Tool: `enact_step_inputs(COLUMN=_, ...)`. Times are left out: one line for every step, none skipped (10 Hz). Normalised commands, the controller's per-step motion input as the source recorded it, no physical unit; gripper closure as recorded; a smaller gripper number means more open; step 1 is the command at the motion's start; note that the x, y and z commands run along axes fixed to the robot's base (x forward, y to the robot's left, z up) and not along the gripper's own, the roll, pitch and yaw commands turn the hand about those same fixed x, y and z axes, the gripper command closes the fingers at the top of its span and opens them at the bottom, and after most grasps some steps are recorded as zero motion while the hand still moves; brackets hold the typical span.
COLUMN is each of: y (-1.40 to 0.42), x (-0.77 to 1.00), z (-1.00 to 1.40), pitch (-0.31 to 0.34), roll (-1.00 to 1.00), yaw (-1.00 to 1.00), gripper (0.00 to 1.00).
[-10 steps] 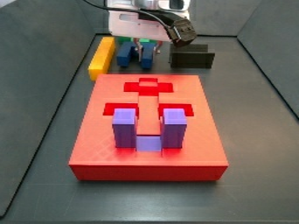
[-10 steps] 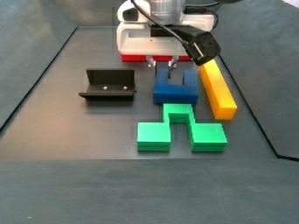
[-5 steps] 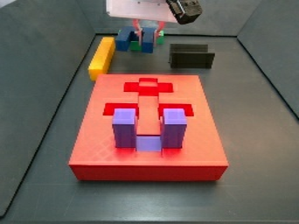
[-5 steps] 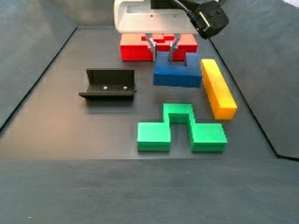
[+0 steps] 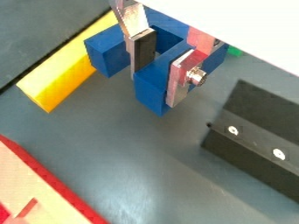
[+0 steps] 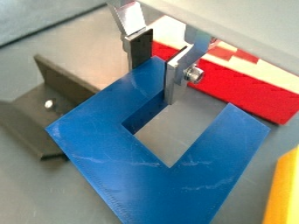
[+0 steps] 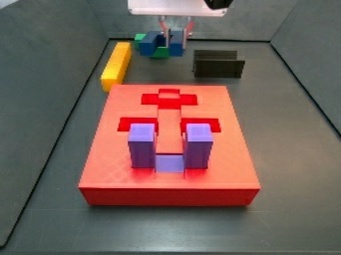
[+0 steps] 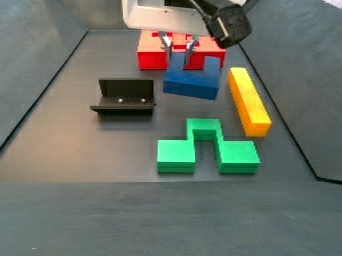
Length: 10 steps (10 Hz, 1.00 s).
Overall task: Pick up the blue object. Move up. Place the blue object on the fixture. Regrasp the blue object. Move to above the board. Insert the blue object.
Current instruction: Place the blue object on the fixture.
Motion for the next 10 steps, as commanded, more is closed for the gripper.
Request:
enact_step_inputs(y=0.01, x=0.25, z=0.13, pitch=-0.331, roll=-0.80, yaw=-0.15, gripper=1.00)
enact_step_inputs(y=0.02, x=0.19, z=0.21, pitch=-0.240, roll=-0.84, yaw=0.00, gripper=1.00)
enact_step_inputs(y=0.00, x=0.37, z=0.33, pitch=-0.094, roll=-0.66, yaw=0.00, gripper=1.00)
enact_step_inputs(y=0.00, x=0.59, z=0.58, pitch=0.320, roll=-0.23, yaw=0.00, gripper=1.00)
enact_step_inputs(y=0.05, x=0.62, z=0.48, pitch=0.374, roll=-0.17, yaw=0.08, gripper=1.00)
enact_step_inputs(y=0.01, x=0.67, z=0.28, pitch=0.383, roll=-0.21, yaw=0.15, gripper=1.00)
enact_step_inputs(y=0.01, x=0.72, z=0.18, pitch=0.383, roll=-0.27, yaw=0.14, gripper=1.00)
enact_step_inputs(y=0.00, x=0.69, z=0.11, pitch=0.329, roll=-0.37, yaw=0.16, gripper=1.00)
enact_step_inputs(y=0.02, x=0.65, z=0.08, pitch=0.274, roll=-0.50, yaw=0.16, gripper=1.00)
enact_step_inputs(y=0.07, x=0.61, z=0.05, pitch=0.183, roll=-0.65, yaw=0.13, gripper=1.00)
